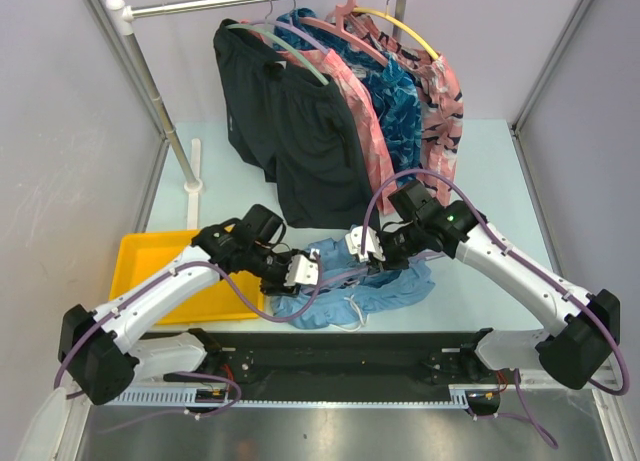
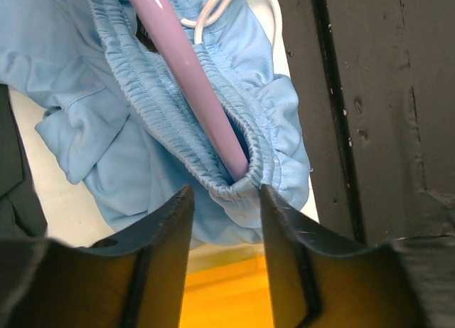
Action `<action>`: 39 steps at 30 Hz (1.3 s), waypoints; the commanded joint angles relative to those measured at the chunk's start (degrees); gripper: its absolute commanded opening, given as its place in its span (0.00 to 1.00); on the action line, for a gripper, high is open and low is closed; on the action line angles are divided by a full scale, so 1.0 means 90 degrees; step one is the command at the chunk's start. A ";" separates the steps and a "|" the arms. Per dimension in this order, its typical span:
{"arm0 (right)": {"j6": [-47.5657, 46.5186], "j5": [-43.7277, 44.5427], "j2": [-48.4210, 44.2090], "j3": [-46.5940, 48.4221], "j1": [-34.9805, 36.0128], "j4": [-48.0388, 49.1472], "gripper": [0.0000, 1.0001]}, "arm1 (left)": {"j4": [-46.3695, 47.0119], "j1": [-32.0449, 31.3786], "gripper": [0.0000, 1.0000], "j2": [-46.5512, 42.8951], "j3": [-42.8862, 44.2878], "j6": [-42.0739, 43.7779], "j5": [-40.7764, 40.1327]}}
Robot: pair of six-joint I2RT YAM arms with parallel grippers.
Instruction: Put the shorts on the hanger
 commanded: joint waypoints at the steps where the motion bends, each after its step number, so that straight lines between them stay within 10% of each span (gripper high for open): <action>1: -0.0070 -0.0191 -0.0176 0.0063 0.0037 0.0172 0.00 | -0.0094 -0.0059 0.43 0.0125 0.0037 0.0417 0.0219; 10: -0.0079 -0.0191 -0.0127 0.0063 0.0027 0.0211 0.00 | -0.0348 -0.0108 0.01 0.0174 0.0262 0.0515 0.0405; 23: 0.0106 -0.0240 0.0059 0.0063 0.0144 0.0602 0.00 | -0.0085 -0.0527 0.00 0.0516 0.1668 -0.0246 0.0453; 30: 0.0496 -0.0376 0.0010 0.0063 -0.0070 0.0719 0.00 | 0.0004 -0.0109 0.59 0.0204 0.1307 -0.1163 0.0686; 39: 0.0662 -0.0523 0.0059 0.0063 -0.0168 0.0894 0.00 | 0.0637 0.0176 0.74 -0.0607 0.0243 -0.2335 0.0317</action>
